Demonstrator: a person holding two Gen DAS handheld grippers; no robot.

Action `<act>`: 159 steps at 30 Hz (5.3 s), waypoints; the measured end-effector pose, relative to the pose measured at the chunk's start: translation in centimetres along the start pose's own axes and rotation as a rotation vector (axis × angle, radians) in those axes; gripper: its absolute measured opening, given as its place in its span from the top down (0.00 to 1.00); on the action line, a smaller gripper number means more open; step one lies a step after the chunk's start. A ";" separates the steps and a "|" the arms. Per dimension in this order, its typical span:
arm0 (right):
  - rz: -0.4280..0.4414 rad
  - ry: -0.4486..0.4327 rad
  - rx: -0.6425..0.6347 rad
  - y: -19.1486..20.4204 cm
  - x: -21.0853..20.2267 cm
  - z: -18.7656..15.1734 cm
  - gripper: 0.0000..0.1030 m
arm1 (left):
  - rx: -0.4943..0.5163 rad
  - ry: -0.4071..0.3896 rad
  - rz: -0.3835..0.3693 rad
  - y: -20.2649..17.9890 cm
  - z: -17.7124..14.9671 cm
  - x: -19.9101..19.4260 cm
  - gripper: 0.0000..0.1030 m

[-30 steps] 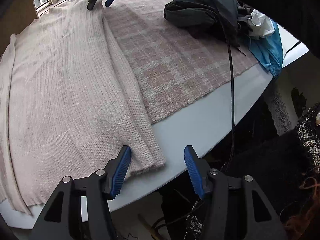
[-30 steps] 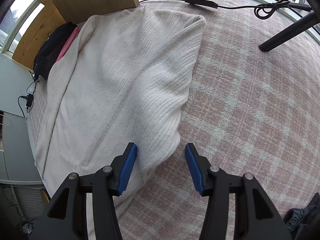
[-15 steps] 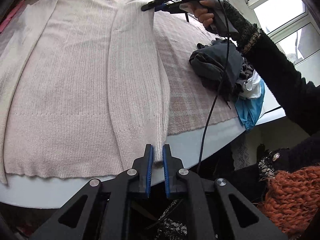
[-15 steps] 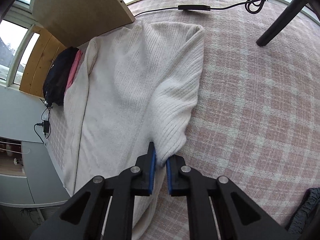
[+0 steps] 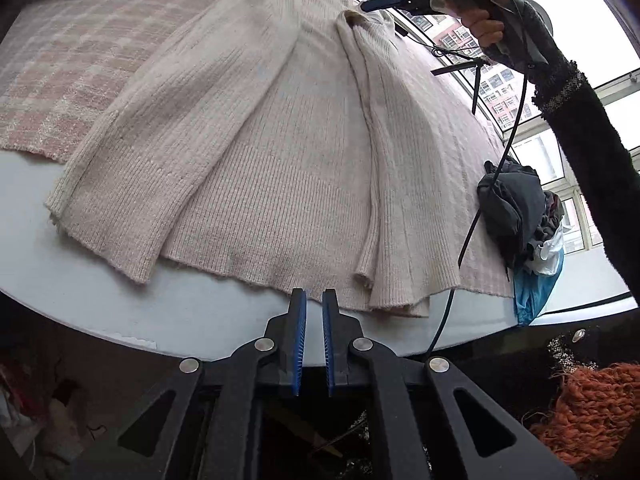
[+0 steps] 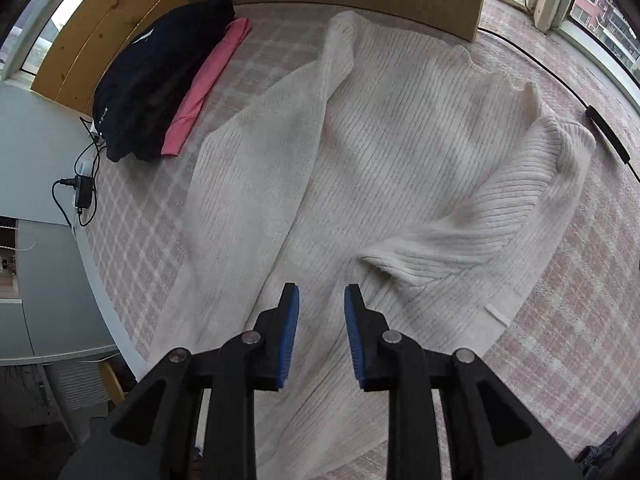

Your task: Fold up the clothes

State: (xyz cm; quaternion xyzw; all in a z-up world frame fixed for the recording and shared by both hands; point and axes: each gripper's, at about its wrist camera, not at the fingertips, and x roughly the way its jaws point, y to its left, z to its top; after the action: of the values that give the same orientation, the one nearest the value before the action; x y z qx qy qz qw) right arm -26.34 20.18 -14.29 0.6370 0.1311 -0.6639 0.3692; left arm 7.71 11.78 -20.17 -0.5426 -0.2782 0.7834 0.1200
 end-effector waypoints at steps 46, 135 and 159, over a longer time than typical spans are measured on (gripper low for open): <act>-0.059 -0.034 -0.261 0.8 2.2 -6.8 0.69 | 0.277 0.053 0.286 -4.2 1.4 4.7 0.77; -0.217 -0.160 -0.462 -1.4 2.3 -0.2 0.60 | 0.100 0.152 0.209 -3.9 2.0 3.9 0.67; -0.273 -0.173 -0.493 -0.5 6.7 0.6 0.92 | 0.099 0.054 0.383 -2.3 0.5 2.0 0.97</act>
State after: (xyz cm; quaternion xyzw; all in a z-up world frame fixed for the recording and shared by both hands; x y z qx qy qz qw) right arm -26.60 17.98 -20.65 0.4457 0.3410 -0.7074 0.4298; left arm 6.22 14.47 -20.37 -0.5997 -0.1276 0.7900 0.0026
